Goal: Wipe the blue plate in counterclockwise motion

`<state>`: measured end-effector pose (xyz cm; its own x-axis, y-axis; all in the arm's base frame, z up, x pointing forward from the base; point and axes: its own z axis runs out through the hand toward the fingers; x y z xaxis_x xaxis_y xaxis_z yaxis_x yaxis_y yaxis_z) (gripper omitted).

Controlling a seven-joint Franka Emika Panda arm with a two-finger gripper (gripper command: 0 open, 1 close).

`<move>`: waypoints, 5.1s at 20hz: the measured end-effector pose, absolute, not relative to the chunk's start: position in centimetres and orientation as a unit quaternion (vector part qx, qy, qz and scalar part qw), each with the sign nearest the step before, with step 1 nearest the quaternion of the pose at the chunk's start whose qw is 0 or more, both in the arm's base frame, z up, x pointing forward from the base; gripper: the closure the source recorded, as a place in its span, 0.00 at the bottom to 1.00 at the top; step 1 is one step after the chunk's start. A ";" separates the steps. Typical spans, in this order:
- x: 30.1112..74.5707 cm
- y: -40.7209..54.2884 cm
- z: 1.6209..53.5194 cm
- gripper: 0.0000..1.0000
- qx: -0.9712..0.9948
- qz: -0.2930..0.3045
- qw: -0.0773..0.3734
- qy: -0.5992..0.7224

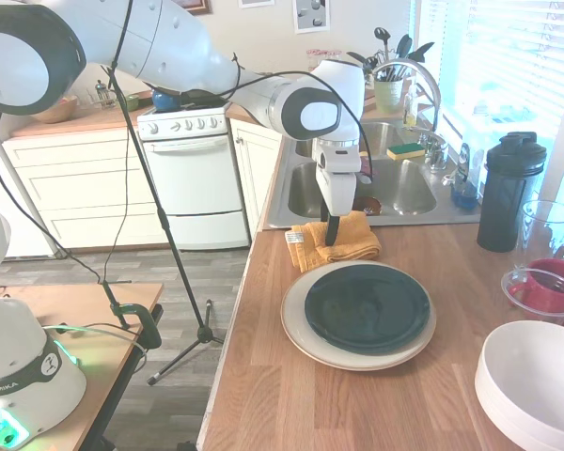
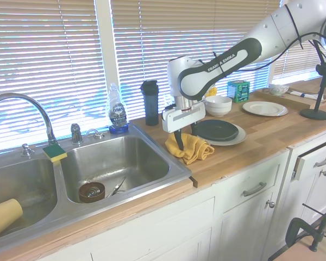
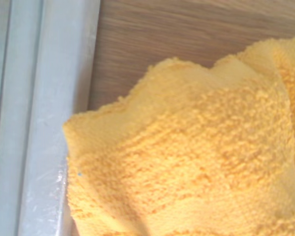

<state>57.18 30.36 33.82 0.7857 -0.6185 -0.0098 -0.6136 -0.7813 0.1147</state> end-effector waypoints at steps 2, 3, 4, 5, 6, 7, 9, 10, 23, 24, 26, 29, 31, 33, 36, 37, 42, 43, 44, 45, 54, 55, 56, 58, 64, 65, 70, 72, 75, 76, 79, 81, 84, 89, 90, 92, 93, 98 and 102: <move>57.2 30.4 33.9 1.00 0.943 -0.023 0.052 -0.327; 57.2 30.4 33.9 1.00 0.943 -0.023 0.052 -0.327; 57.2 30.4 34.0 1.00 0.943 -0.022 0.052 -0.327; 57.2 30.3 34.0 1.00 0.943 -0.022 0.052 -0.327; 57.2 30.3 34.1 1.00 0.944 -0.022 0.051 -0.327; 57.2 30.3 34.1 1.00 0.944 -0.021 0.051 -0.327; 57.1 30.3 34.2 1.00 0.944 -0.020 0.050 -0.327; 57.1 30.3 34.3 1.00 0.944 -0.019 0.049 -0.326; 53.9 27.9 37.0 1.00 0.943 0.016 0.025 -0.331; 53.5 27.6 37.4 1.00 0.943 0.018 0.023 -0.333; 53.0 26.8 38.4 1.00 0.941 0.024 0.017 -0.336; 52.4 25.4 40.3 1.00 0.939 0.030 0.005 -0.342; 52.5 24.3 41.5 1.00 0.937 0.032 -0.005 -0.347; 52.7 23.2 42.5 1.00 0.935 0.034 -0.012 -0.352; 53.2 21.8 43.1 1.00 0.932 0.032 -0.019 -0.360; 53.4 21.2 43.1 1.00 0.931 0.030 -0.022 -0.362; 54.6 18.0 43.0 1.00 0.925 0.019 -0.027 -0.380; 54.9 17.3 42.8 1.00 0.923 0.016 -0.028 -0.383; 55.3 16.7 42.6 1.00 0.922 0.014 -0.028 -0.387; 55.6 16.1 42.4 1.00 0.920 0.011 -0.028 -0.390; 58.6 10.4 40.1 1.00 0.908 -0.012 -0.039 -0.417; 58.8 9.7 40.1 1.00 0.907 -0.013 -0.042 -0.420; 59.0 9.0 40.0 1.00 0.905 -0.014 -0.045 -0.423; 59.2 7.5 39.9 1.00 0.902 -0.017 -0.048 -0.429; 59.9 5.5 38.3 1.00 0.897 -0.028 -0.047 -0.438; 60.1 5.5 38.1 1.00 0.897 -0.029 -0.046 -0.438; 61.5 6.0 36.9 1.00 0.899 -0.039 -0.042 -0.435; 62.3 6.9 36.5 1.00 0.901 -0.044 -0.040 -0.430; 63.2 9.0 36.0 1.00 0.905 -0.048 -0.035 -0.421; 63.3 9.8 36.0 1.00 0.907 -0.047 -0.033 -0.418; 63.0 12.1 36.1 1.00 0.913 -0.041 -0.025 -0.405; 62.6 13.1 36.3 1.00 0.916 -0.035 -0.023 -0.398; 61.3 13.3 36.5 1.00 0.918 -0.022 -0.029 -0.396; 57.7 11.6 36.8 1.00 0.916 -0.006 -0.036 -0.401; 57.0 11.1 36.8 1.00 0.915 -0.005 -0.036 -0.402; 56.1 9.9 36.7 1.00 0.913 -0.006 -0.038 -0.406; 55.8 9.3 36.7 1.00 0.912 -0.007 -0.039 -0.408; 55.8 6.5 36.1 1.00 0.905 -0.015 -0.043 -0.424; 56.3 4.6 35.3 1.00 0.897 -0.027 -0.046 -0.438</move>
